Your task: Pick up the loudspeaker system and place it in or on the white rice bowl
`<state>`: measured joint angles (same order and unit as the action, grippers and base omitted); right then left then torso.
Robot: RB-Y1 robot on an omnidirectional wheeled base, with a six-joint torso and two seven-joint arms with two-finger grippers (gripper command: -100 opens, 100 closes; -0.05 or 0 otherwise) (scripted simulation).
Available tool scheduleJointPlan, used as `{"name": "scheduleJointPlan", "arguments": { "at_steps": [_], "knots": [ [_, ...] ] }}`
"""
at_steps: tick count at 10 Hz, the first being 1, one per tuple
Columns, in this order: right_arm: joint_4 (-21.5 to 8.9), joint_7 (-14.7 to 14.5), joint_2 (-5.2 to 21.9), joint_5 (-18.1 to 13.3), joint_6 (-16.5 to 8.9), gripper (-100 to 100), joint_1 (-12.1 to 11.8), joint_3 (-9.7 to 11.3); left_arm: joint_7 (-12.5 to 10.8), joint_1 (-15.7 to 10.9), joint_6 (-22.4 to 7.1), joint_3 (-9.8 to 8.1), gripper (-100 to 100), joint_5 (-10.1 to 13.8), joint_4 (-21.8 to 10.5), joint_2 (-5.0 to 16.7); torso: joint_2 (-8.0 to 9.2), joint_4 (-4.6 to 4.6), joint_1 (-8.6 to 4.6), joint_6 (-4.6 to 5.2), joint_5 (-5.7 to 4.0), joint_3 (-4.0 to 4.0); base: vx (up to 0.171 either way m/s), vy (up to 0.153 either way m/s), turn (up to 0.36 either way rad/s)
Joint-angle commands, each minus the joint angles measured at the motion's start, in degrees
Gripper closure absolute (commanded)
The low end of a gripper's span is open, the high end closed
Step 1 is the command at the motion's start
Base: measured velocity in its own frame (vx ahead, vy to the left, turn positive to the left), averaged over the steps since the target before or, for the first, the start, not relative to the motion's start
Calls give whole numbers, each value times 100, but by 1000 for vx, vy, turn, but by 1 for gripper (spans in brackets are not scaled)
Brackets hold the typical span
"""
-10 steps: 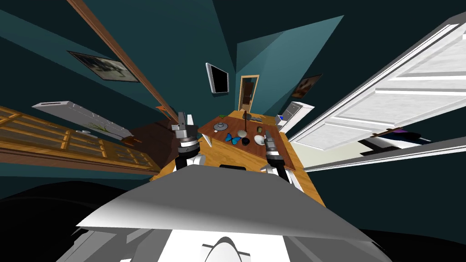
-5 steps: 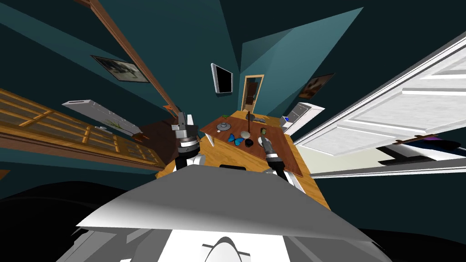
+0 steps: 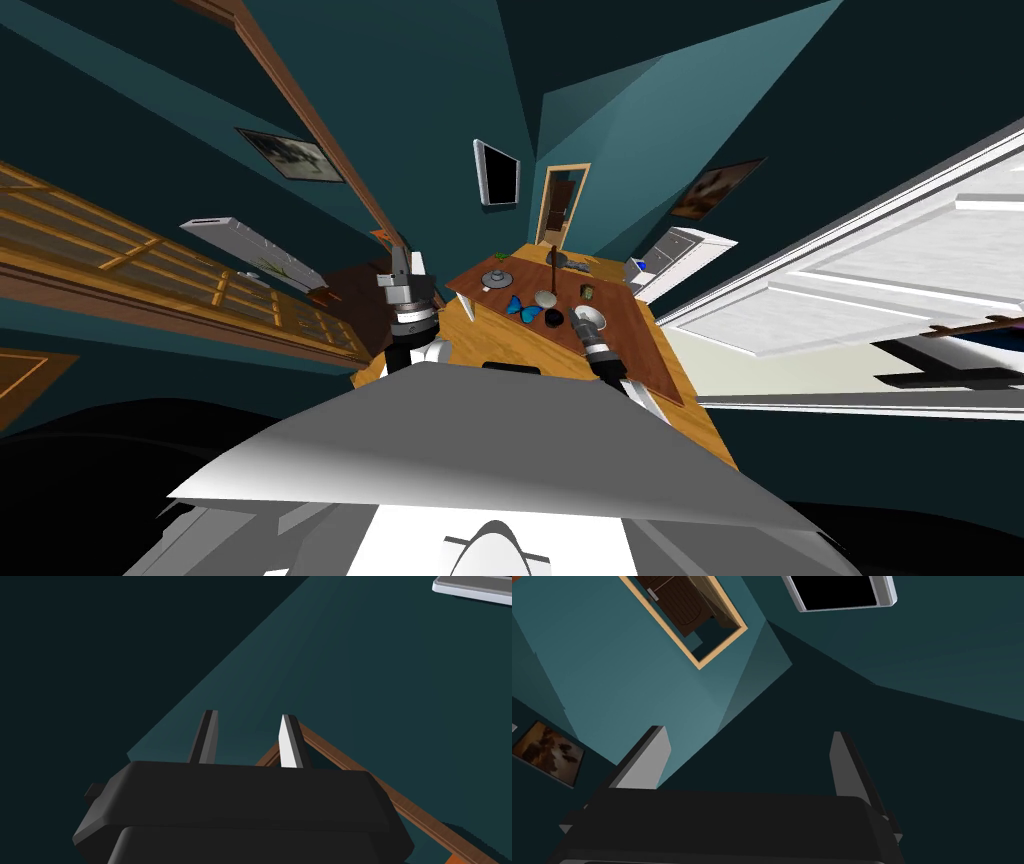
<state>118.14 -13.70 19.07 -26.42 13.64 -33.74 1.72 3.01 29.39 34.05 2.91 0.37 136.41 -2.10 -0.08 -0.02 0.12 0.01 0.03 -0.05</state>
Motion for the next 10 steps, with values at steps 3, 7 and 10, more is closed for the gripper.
{"name": "scheduleJointPlan", "arguments": {
  "at_steps": [3, 7, 10],
  "knots": [
    [-248, -303, 303, -536, -151, -100, -128, 15, 0, 0, 0, 0, 0, 0, 0, 0, 2, 0, 0, 2, 0, 1, 25, 35, 99],
    [-497, -592, 581, -1065, -298, -100, -245, 35, 0, 0, 0, 0, 0, 0, 0, 0, 1, 0, 1, 1, 0, 0, 29, 33, 88],
    [-763, -881, 859, -1558, -447, -100, -358, 55, 0, 0, 0, 0, 0, 0, 0, 0, -4, -1, 5, 2, 1, -2, 42, 47, 102]
  ]
}}
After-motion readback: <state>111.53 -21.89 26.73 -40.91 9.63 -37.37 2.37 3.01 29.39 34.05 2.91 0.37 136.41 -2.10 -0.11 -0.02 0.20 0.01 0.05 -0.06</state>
